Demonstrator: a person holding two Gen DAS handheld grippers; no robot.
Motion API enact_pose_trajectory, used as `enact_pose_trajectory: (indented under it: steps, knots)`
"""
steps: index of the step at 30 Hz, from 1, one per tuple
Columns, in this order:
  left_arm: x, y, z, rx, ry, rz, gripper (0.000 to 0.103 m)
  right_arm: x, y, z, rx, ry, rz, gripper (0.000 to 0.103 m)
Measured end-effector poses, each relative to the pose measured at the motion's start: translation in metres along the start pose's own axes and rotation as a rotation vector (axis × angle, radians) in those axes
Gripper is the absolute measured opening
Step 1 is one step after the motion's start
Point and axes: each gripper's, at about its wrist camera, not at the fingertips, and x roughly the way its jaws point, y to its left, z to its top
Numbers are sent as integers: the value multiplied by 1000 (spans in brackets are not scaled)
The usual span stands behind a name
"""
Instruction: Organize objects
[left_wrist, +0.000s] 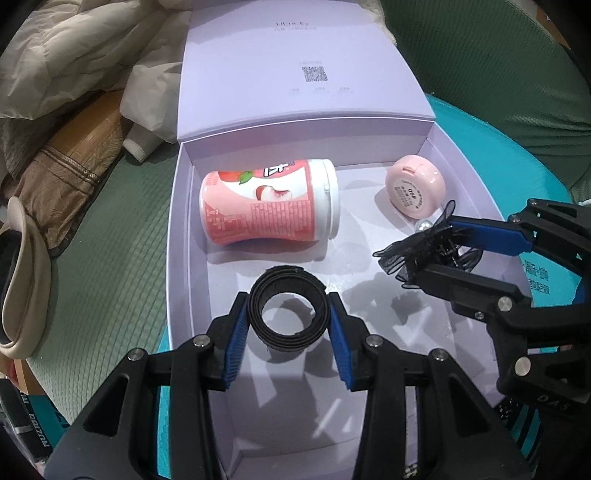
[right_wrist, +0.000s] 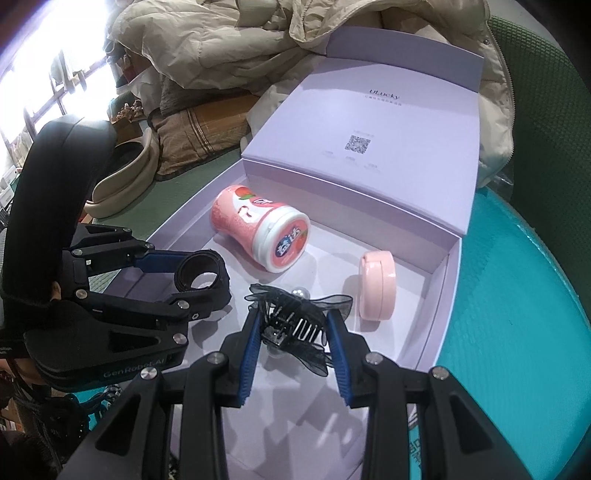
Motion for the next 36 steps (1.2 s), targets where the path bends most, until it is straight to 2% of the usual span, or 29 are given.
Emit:
enact_pose_trajectory:
  steps: [16,36]
  knots:
    - [12,-7,12,50,15,24,39,23,-12,5,19,36,-13,36]
    - [11,-14,18,52,38,70,40,18,-11,6,30,47,-32,41]
